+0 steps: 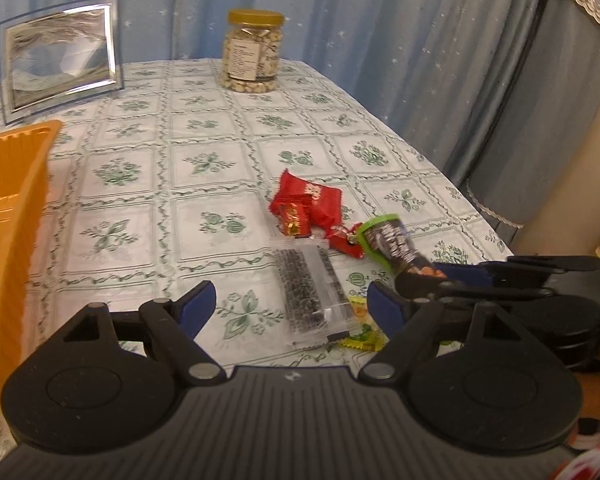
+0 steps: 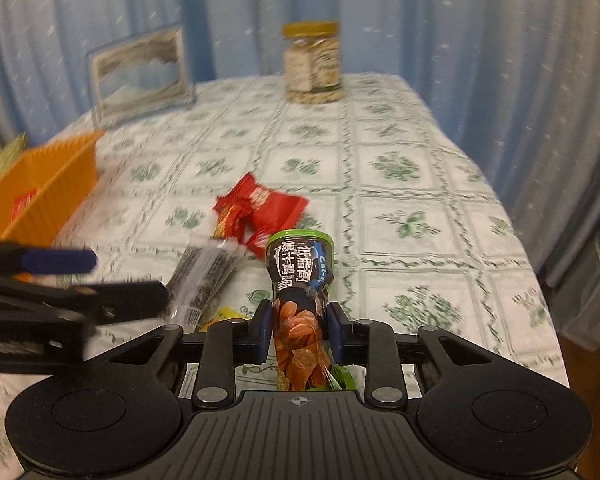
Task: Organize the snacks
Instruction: 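Grasp the clear packet of dark seeds with the left tool while the right tool grasps the green-capped snack tube, then carry both packets over the orange tray and open both tools to drop them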
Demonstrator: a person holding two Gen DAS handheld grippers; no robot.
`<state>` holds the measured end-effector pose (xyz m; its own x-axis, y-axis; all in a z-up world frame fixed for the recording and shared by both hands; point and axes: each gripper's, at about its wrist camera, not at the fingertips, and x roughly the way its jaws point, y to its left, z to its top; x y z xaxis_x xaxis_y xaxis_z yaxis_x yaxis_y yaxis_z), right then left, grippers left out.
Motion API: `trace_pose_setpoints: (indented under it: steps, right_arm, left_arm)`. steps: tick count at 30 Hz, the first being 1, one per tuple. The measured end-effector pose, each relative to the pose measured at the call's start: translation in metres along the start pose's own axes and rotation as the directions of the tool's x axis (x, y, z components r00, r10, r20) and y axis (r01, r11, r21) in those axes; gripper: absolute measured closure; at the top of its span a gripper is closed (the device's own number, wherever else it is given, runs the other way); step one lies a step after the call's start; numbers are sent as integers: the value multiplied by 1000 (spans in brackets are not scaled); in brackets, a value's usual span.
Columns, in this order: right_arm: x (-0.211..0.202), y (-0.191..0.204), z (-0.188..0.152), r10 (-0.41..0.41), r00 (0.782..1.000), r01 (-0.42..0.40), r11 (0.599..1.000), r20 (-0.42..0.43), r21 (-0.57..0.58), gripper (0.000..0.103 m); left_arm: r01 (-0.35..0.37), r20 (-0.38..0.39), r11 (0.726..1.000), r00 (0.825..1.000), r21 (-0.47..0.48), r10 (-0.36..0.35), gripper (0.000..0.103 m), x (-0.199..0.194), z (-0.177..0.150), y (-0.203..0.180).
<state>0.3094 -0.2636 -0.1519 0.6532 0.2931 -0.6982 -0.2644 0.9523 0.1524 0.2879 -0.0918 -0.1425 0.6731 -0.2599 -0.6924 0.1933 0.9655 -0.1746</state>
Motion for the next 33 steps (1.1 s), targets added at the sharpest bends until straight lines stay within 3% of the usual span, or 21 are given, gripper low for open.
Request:
trace_pose_setpoints:
  steps: [5,14,22,33]
  right_arm:
    - [-9,-13,-3,-35,999,33,995,18,90,74]
    - [-4,-14,-5,-52,999,51,992,7,114,74]
    - [-4,-4,-6,-40,999,40,995,3,89,74]
    - [-38,34,-18,-38,999,34,992,29,126,74]
  left_arm:
    - [14,-27,1000,1000,18,-13,41,23,0,-4]
    - [32,-62,998,998,49,-29,62,44,6,-8]
    - [-7,-69,996,998,90,13,67,30,-2,-4]
    - [-68,-47,998,997,-3,68,68,-38,-37,15]
